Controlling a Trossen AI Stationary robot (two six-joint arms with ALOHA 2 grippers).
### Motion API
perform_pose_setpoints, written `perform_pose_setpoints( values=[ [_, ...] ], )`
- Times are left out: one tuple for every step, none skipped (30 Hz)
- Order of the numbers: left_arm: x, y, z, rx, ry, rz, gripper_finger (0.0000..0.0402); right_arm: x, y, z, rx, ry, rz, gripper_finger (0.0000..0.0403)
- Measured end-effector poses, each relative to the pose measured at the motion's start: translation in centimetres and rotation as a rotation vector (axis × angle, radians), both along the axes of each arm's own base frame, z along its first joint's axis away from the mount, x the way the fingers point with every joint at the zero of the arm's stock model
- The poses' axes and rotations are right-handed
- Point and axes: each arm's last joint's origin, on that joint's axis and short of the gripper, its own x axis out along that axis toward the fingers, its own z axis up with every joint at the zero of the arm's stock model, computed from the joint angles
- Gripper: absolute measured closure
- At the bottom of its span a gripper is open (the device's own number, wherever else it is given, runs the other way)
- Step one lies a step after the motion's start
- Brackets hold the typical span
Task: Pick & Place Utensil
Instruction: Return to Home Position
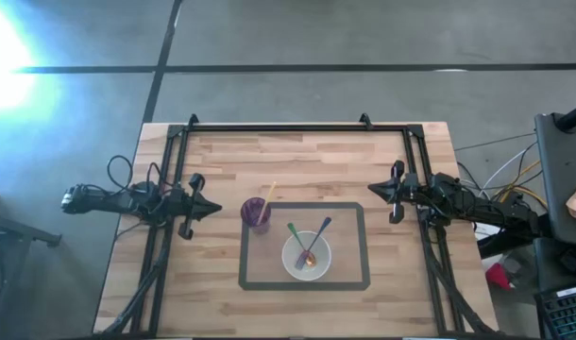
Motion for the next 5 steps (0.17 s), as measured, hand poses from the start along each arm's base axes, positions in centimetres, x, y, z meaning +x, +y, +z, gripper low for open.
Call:
perform_pose_setpoints(
  values=[
    [0.0, 0.01, 0.0, 0.0, 0.0, 0.0, 0.0399, 0.0, 0.0, 0.0, 0.0, 0.0, 0.0, 0.0394],
    [0.0, 0.0, 0.0, 0.0, 0.0, 0.0, 0.0399, 0.0, 0.0, 0.0, 0.0, 0.0, 0.0, 0.0394],
    [0.0, 0.0, 0.0, 0.0, 0.0, 0.0, 0.0399, 0.0, 0.0, 0.0, 0.0, 0.0, 0.0, 0.0394],
    [0.0, 0.0, 0.0, 0.0, 0.0, 0.0, 0.0399, 0.0, 0.0, 0.0, 0.0, 0.0, 0.0, 0.0394],
    [0.0, 0.0, 0.0, 0.0, 0.0, 0.0, 0.0399, 0.0, 0.0, 0.0, 0.0, 0.0, 0.0, 0.0394]
  ],
)
